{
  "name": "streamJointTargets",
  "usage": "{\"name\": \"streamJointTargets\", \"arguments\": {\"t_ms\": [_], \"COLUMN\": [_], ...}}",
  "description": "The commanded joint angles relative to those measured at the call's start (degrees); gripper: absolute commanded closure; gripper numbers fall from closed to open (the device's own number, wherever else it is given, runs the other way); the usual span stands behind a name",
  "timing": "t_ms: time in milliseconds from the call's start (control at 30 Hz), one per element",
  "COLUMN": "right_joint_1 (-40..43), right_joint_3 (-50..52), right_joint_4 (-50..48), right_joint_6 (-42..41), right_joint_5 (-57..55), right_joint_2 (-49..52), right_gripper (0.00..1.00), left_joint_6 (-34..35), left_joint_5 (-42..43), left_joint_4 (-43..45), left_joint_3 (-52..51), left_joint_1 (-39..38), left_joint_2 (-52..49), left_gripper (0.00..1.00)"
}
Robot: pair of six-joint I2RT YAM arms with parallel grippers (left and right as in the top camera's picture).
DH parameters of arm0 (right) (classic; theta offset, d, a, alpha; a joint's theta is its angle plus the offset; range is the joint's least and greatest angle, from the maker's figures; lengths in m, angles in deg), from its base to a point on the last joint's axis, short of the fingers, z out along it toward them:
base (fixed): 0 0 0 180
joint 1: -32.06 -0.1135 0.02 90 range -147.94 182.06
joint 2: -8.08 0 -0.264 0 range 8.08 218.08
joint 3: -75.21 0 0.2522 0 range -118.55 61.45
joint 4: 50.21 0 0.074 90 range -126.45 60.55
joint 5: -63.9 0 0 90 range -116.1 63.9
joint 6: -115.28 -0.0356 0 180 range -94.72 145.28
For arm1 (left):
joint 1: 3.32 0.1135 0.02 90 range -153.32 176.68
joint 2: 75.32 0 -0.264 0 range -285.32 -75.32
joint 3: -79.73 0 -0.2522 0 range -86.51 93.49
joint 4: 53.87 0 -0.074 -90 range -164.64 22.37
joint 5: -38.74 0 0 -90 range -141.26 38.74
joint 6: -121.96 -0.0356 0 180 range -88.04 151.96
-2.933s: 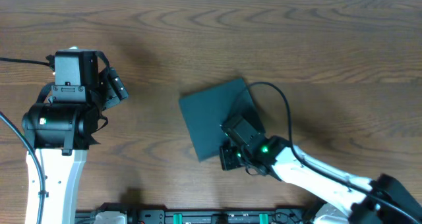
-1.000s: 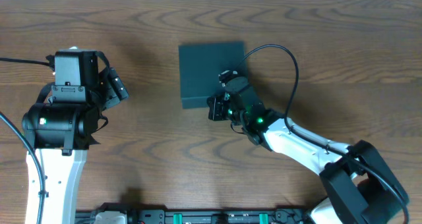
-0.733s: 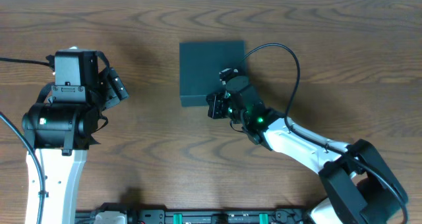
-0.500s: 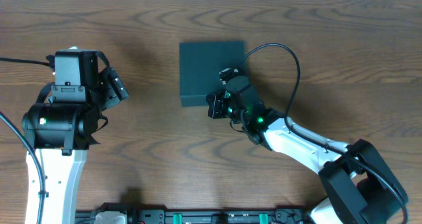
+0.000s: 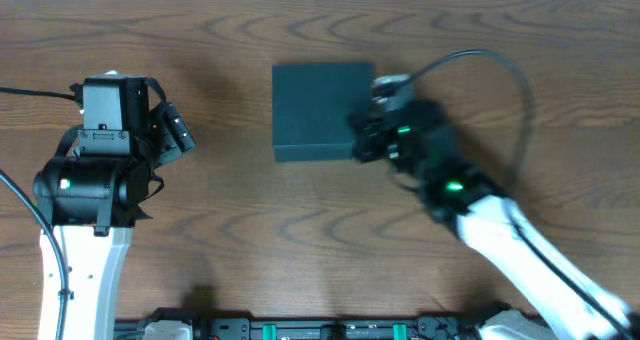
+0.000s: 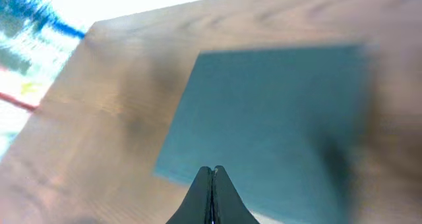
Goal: Pack container
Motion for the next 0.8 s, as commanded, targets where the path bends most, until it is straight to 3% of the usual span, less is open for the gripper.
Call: {"name": "streamJointTargets", "arguments": {"t_ms": [0,133,233,267,333,500,667,767], "right_joint_1": [7.8,17.0,20.6,21.6,23.0,27.2,28.3,28.3], "right_joint_3": [-0.8,-0.7,0.2,0.8,2.2,9.7,18.3,22.9], "right_joint_4": [4.4,8.7,9.1,8.8,8.1,3.0,-1.1,-6.8], "right_joint_6": [12.2,18.9,21.1,21.9,23.5,25.8,36.7,35.4], "right_joint_5": [2.9,10.0,9.9,9.7,9.1,8.2,8.5,8.7], "right_joint_2": [-6.0,-12.1,-16.6,-18.6,-22.4,-32.7,-40.7,-44.4], "right_gripper": [0.99,0.95,0.51,0.27,0.02,0.01,0.01,0.01], "left_joint_6": [0.6,0.6,0.6,0.6,0.6,0.6,0.6,0.6], "left_joint_5": [0.0,0.0,0.0,0.0,0.0,0.0,0.0,0.0], "left_joint_4": [-0.2,-0.2,-0.2,-0.2,-0.2,-0.2,-0.2,-0.2], "left_joint_3": [-0.5,-0.5,-0.5,-0.5,-0.5,-0.5,-0.5,-0.5], "left_joint_1": [0.3,0.3,0.3,0.3,0.3,0.3,0.3,0.3], "left_joint_2": [-0.1,-0.1,-0.1,-0.1,-0.1,-0.1,-0.1,-0.1], "left_gripper": [0.05,0.05,0.05,0.05,0.05,0.05,0.05,0.05]}}
